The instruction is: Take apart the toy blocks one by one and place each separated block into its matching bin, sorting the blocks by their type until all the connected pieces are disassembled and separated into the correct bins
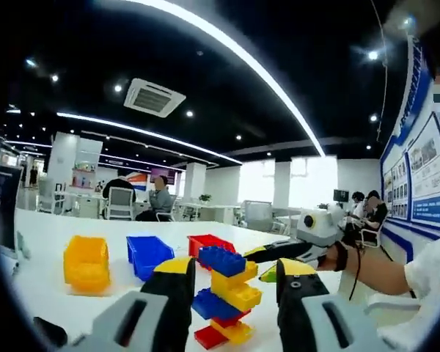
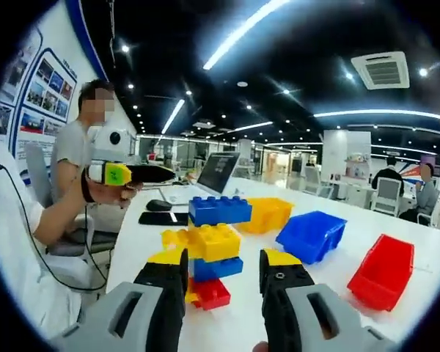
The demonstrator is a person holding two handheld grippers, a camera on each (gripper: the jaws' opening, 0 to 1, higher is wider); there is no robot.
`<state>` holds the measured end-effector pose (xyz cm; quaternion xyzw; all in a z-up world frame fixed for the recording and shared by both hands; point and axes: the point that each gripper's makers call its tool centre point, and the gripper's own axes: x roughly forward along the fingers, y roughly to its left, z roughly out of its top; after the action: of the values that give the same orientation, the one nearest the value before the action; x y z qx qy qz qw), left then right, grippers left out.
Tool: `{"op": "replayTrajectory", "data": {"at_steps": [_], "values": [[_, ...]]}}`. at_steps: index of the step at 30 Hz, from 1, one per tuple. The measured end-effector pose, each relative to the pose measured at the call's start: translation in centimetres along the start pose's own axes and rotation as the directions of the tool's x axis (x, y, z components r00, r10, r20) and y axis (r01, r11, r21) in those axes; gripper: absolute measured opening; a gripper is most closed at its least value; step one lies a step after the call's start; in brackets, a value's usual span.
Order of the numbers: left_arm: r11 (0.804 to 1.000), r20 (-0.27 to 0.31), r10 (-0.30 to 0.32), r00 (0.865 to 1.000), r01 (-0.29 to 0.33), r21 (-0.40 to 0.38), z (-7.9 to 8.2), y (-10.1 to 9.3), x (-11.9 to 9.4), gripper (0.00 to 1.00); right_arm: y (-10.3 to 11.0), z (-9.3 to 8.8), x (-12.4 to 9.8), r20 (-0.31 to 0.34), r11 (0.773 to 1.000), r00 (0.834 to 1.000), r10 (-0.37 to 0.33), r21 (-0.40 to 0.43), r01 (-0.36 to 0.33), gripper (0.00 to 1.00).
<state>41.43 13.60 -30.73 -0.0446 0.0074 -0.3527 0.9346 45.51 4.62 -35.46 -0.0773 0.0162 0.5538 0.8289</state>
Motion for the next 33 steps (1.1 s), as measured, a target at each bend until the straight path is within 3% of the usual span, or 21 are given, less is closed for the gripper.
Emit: {"op": "replayTrajectory", "data": {"at_steps": [3,6,10,23,28,33], "values": [[1.0,-0.006,0.02,1.0,-0.02,-0.018,-0.1,-0.6,2.1,0.49,0.0,-0.1,0.5,0.011,1.0,1.0,0.002,0.002,-0.002,0.4],[0.997,-0.056,0.076,0.996,-0.077,-0.011,-1.4,-0.7,4.5,0.56,-0.3,-0.6,1.0,0.022,0.999,1.0,-0.013,0.035,0.012,0.4],[0.991,-0.064,0.134,0.989,-0.135,-0.009,-2.2,-0.2,6.3,0.54,-0.4,-0.5,1.0,0.042,0.998,0.999,-0.018,0.053,0.015,0.39],[0.98,-0.079,0.193,0.978,-0.196,-0.033,-2.8,0.8,7.2,0.38,-0.1,-0.2,1.3,0.063,0.998,0.998,-0.004,0.064,0.0,0.39],[0.98,-0.085,0.188,0.978,-0.193,-0.049,-3.0,0.8,7.2,0.27,0.2,-0.1,1.7,0.065,0.998,0.998,0.008,0.064,-0.013,0.4],[0.982,-0.082,0.186,0.979,-0.188,-0.018,-2.9,0.7,7.2,0.25,0.7,0.1,2.1,0.074,0.998,0.997,0.021,0.062,-0.025,0.37]]}}
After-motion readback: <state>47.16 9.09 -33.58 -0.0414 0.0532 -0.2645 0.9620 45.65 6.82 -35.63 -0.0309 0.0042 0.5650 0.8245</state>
